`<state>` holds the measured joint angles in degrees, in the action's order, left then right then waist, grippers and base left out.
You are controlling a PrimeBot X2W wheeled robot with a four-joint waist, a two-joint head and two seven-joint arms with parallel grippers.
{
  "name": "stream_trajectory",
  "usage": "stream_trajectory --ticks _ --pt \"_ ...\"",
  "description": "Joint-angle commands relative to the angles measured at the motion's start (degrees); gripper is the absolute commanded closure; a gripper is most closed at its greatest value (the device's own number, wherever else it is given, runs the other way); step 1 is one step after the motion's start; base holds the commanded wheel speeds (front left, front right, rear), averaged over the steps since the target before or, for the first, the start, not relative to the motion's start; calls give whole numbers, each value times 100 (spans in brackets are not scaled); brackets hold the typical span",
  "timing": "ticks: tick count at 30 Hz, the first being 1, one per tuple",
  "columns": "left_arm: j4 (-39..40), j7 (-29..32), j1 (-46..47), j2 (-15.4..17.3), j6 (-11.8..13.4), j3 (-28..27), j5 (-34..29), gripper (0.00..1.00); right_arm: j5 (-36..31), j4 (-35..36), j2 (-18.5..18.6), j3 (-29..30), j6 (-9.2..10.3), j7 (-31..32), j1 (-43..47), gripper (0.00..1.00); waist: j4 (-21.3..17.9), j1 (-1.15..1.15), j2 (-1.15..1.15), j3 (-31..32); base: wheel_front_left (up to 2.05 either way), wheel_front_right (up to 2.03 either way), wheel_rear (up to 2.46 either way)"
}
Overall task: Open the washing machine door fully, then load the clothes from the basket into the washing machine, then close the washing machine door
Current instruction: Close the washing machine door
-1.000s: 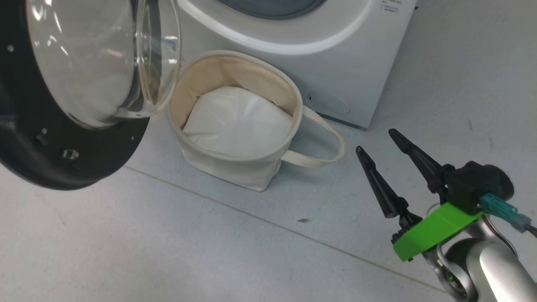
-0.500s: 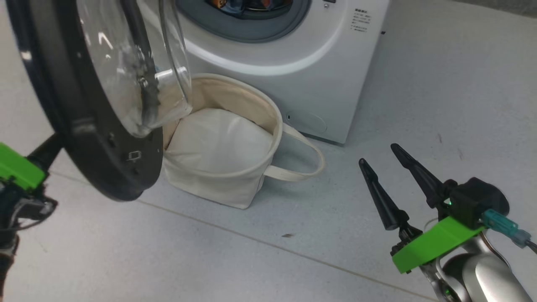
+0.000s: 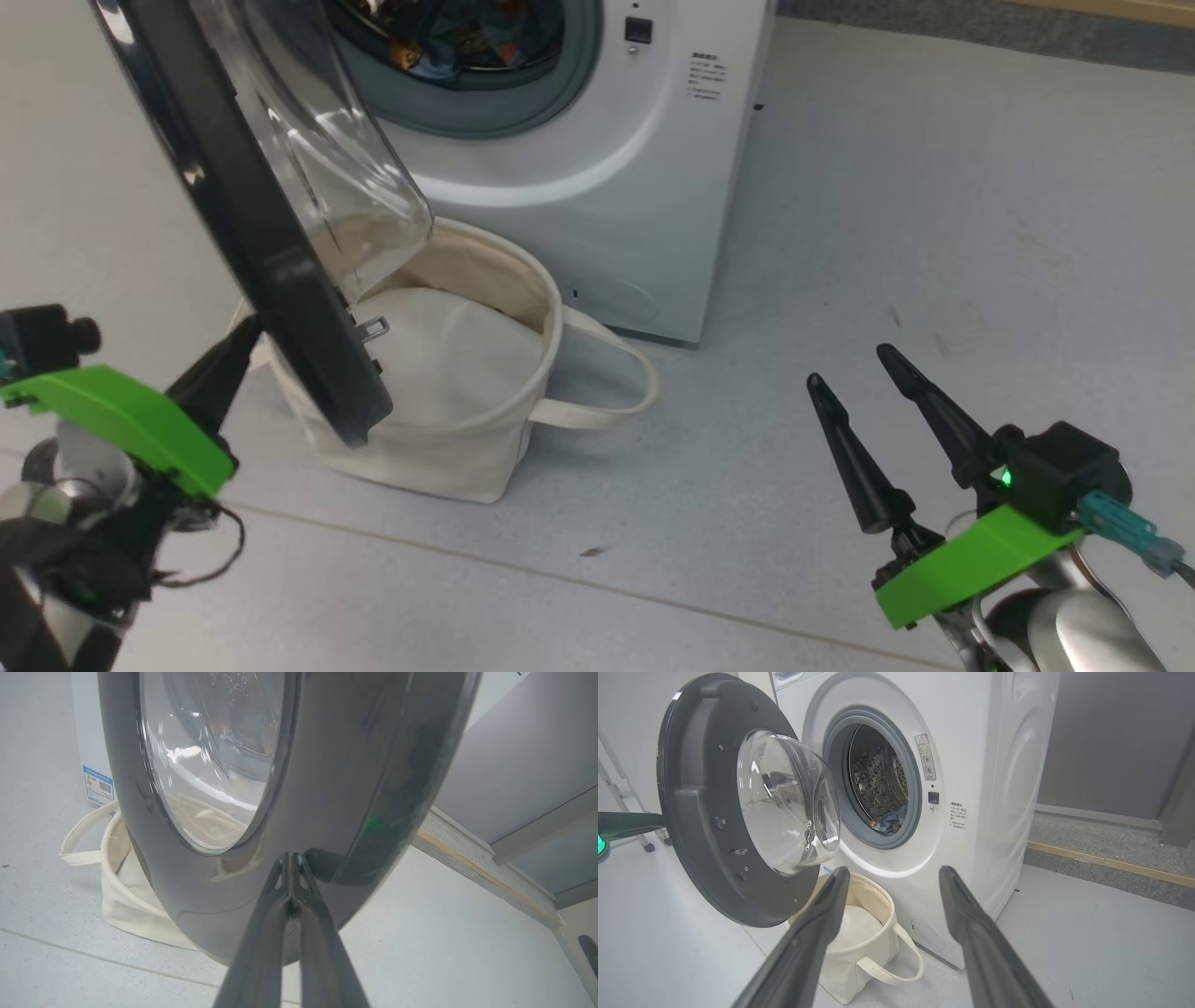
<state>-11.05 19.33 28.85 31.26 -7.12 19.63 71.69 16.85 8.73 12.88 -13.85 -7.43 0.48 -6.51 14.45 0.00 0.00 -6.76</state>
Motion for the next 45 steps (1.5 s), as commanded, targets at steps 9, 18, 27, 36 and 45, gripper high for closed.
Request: stream_trajectory --ticks 9,18,27,36,45 --pt "-205 -984 399 369 -36 668 -658 100 85 160 -55 -129 -6 -147 49 0 -776 0 0 255 0 0 0" --pt "-637 -1830 662 610 -36 1119 -835 100 99 196 -73 -131 -6 -170 81 0 -1471 0 0 247 0 0 0" --pt "-1131 -2640 1063 788 -36 1534 -939 100 71 250 -115 -120 -6 -214 70 0 -2023 0 0 138 0 0 0" --pt "-1643 -3258 1525 838 -36 1922 -853 100 29 258 -158 -58 -6 -291 91 0 -2307 0 0 49 0 0 0" --pt "-1874 -3425 1682 857 -36 2139 -1139 0 36 229 -149 111 -6 -353 190 0 -2006 0 0 136 0 0 0"
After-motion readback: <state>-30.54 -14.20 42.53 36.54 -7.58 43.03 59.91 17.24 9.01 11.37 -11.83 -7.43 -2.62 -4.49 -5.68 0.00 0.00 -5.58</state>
